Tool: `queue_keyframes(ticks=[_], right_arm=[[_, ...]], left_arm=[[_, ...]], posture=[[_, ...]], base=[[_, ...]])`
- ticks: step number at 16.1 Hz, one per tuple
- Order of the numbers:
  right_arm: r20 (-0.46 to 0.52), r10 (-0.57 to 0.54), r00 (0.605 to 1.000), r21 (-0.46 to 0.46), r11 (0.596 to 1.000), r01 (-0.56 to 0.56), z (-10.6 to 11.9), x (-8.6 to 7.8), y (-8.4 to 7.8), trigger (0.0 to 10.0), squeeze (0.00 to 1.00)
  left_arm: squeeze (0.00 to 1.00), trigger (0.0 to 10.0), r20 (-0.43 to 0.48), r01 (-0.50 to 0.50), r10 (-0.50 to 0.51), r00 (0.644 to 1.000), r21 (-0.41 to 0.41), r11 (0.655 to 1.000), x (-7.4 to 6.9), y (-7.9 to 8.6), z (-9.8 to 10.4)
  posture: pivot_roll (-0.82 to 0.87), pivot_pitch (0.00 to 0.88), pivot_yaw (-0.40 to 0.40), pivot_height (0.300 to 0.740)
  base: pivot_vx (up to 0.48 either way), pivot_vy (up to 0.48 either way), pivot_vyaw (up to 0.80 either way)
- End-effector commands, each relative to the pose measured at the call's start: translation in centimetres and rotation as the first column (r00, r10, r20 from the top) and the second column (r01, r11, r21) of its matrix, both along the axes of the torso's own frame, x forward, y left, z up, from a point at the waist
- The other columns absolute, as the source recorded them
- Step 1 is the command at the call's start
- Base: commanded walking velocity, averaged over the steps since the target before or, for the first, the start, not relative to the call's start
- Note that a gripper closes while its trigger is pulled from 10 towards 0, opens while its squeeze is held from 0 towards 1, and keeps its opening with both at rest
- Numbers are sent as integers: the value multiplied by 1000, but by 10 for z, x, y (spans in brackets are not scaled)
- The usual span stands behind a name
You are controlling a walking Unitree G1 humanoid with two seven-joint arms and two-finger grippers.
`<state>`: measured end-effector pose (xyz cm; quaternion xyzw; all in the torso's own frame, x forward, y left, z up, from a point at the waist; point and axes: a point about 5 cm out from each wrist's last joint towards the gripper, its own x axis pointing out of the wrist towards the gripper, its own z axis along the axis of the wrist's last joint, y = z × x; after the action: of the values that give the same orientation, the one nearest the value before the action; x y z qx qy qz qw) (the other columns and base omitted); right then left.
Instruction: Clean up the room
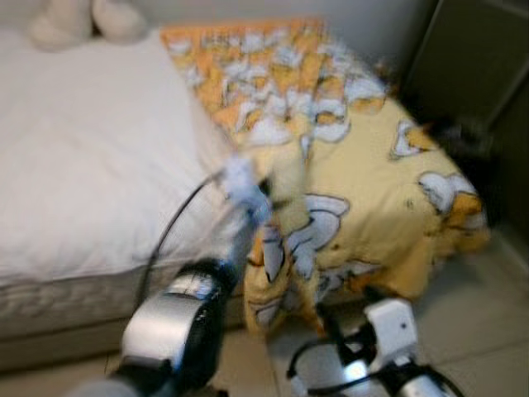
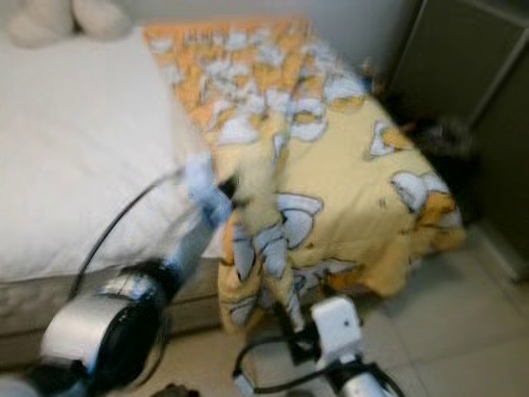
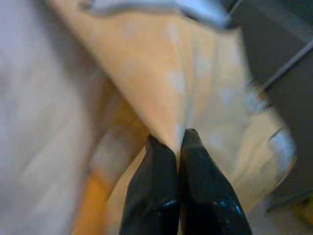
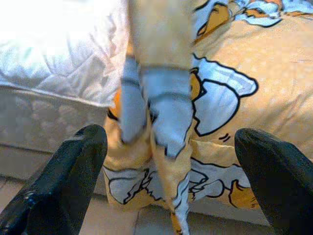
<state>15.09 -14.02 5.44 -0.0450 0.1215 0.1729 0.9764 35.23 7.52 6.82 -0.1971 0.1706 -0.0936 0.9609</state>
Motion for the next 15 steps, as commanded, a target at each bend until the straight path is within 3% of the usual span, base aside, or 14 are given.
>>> queue_keyframes(ticks=[1,15], right_arm=[[0,-10,1000,-22,1000,10,0,1,-6,10000,4],[0,-10,1000,-22,1000,10,0,1,-6,10000,4]], left_arm=[[0,0,134,264,-244,961,-165,950,-11,-121,58],[0,0,134,264,-244,961,-165,950,-11,-121,58]], posture=[[-365,339,75,731],[-365,339,75,731]], base=[[0,0,0],[0,0,0]])
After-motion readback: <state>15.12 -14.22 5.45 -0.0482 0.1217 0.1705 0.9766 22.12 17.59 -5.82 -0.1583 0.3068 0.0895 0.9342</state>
